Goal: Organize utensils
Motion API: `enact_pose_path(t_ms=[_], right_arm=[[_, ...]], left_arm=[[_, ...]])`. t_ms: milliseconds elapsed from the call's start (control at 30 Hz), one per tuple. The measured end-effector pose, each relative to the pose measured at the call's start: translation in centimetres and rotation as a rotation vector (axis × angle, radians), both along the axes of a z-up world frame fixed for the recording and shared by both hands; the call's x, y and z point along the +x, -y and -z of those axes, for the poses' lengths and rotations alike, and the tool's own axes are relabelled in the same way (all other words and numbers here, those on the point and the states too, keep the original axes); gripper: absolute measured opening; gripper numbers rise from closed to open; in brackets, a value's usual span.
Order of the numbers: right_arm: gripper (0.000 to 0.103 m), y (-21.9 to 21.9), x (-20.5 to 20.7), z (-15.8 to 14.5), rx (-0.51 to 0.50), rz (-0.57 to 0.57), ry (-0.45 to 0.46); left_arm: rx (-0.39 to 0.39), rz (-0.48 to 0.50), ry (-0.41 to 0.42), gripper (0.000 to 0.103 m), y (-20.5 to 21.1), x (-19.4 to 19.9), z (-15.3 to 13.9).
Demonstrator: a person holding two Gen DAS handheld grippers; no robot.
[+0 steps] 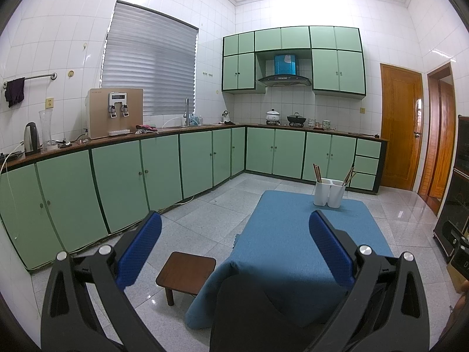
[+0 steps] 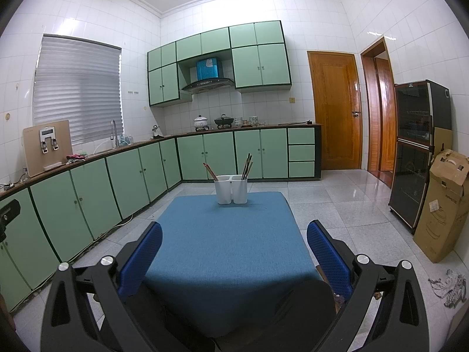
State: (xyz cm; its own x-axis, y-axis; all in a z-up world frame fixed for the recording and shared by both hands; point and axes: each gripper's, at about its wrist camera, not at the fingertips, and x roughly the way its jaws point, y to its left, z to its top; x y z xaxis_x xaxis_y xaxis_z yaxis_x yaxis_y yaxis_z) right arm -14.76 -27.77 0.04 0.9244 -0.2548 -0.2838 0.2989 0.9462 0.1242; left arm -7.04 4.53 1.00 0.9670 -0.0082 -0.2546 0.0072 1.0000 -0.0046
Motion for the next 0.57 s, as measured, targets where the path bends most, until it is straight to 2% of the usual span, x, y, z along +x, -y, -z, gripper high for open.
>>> enact_pose_path(t_ms=[567], right_arm=[[0.097, -0.16, 0.12, 0.0, 0.001, 0.0, 0.0]], left_arm=[[-0.006, 0.007, 0.005, 0.098, -0.26, 0.17, -0.07]])
